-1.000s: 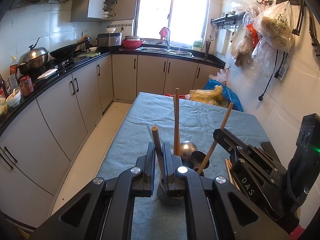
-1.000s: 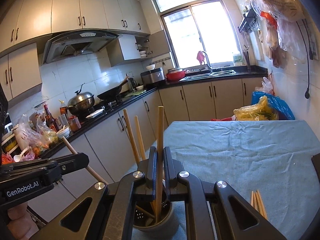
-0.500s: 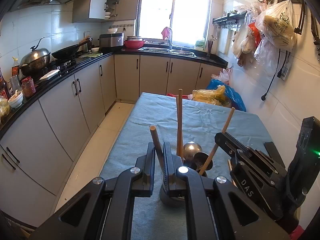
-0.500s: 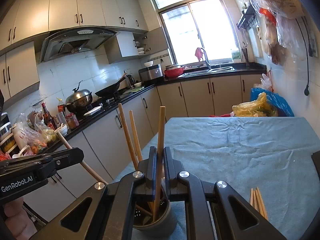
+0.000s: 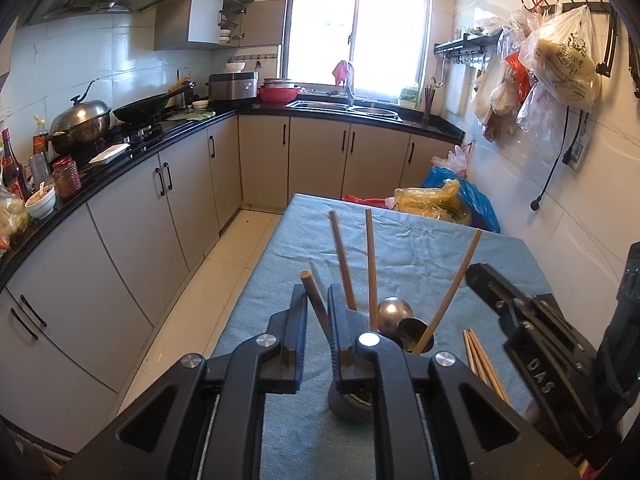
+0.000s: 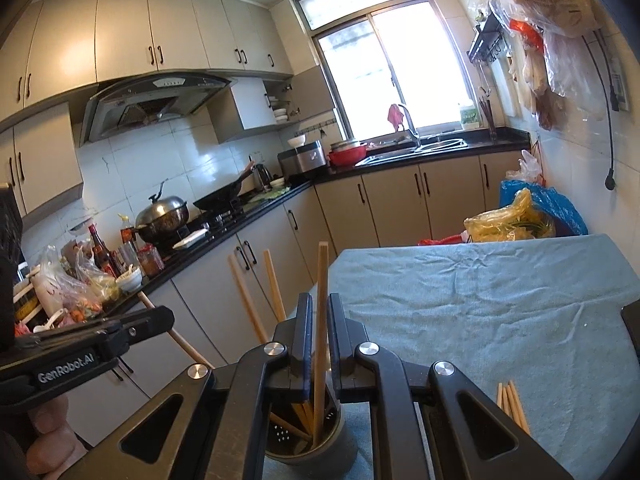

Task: Organize utensils
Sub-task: 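Open both tools and withdraw them from the holder cup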

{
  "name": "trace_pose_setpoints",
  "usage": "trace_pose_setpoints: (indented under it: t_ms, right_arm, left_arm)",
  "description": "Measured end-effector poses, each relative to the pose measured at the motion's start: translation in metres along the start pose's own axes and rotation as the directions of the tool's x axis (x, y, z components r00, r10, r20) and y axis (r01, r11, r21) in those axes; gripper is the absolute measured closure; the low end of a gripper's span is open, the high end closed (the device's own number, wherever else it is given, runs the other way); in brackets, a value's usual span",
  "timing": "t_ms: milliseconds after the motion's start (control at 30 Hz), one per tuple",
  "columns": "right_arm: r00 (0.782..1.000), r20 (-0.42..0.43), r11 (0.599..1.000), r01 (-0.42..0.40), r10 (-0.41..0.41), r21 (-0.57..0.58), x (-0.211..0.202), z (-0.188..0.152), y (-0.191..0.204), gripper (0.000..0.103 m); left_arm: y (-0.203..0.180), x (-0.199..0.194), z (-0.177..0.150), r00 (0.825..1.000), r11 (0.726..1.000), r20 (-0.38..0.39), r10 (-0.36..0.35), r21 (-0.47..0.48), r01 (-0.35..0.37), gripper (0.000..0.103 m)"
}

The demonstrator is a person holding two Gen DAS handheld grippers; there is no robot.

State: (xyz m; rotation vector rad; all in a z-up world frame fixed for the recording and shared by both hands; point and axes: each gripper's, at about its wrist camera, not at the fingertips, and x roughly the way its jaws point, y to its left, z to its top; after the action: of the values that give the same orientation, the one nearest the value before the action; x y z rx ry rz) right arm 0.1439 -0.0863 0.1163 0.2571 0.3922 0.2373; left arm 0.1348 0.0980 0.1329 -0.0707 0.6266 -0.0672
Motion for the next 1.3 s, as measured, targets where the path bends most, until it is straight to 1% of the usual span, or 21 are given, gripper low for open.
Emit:
trace_pose_setpoints:
  t_ms: [67, 233, 367, 533, 667, 733, 800, 933, 1300]
  right_arm:
    - [1.0, 0.01, 1.0, -0.002, 0.002, 0.006, -0.005, 0.004, 0.001, 0.095]
    - [1.0, 0.029, 1.0, -0.01, 0.009, 0.017, -0.018, 0.007, 0.001, 0.095]
    - [0.999, 0.033, 0.999, -0.009, 0.008, 0.037, -0.027, 0.006, -0.002, 0.095]
    - [0.999, 0.034, 0.998, -0.008, 0.006, 0.056, -0.041, 0.003, -0.01, 0.095]
    - [0.999, 0.041, 0.997, -0.003, 0.0, 0.074, -0.053, -0.001, -0.016, 0.093]
    - [0.999, 0.045, 0.996, 0.002, -0.006, 0.092, -0.06, -0.003, -0.022, 0.085]
    - [0.999, 0.052, 0.994, 0.005, -0.01, 0.108, -0.068, -0.005, -0.027, 0.083]
    - [0.998, 0.055, 0.991, 0.017, -0.024, 0.131, -0.081, -0.011, -0.038, 0.083]
    - [0.998, 0.019, 0.984, 0.052, -0.056, 0.168, -0.099, -0.029, -0.059, 0.083]
  left_arm:
    - [0.001, -0.003, 0.0, 1.0, 1.0, 0.01, 0.008, -0.001, -0.008, 0.083]
    - [-0.001, -0.009, -0.001, 0.999, 1.0, 0.027, 0.022, 0.009, -0.022, 0.081]
    - [-0.002, -0.014, -0.001, 0.999, 0.999, 0.039, 0.031, 0.007, -0.032, 0.069]
    - [-0.004, -0.024, -0.002, 0.997, 0.998, 0.06, 0.054, 0.013, -0.055, 0.067]
    - [-0.008, -0.031, -0.007, 0.994, 0.997, 0.082, 0.075, 0.02, -0.076, 0.058]
    - [-0.011, -0.035, -0.01, 0.992, 0.996, 0.09, 0.087, 0.026, -0.09, 0.057]
    - [-0.013, -0.037, -0.013, 0.991, 0.995, 0.094, 0.09, 0.03, -0.093, 0.057]
    - [-0.017, -0.042, -0.021, 0.991, 0.995, 0.095, 0.095, 0.032, -0.099, 0.056]
    - [-0.029, -0.046, -0.047, 0.988, 0.989, 0.091, 0.129, 0.056, -0.134, 0.046]
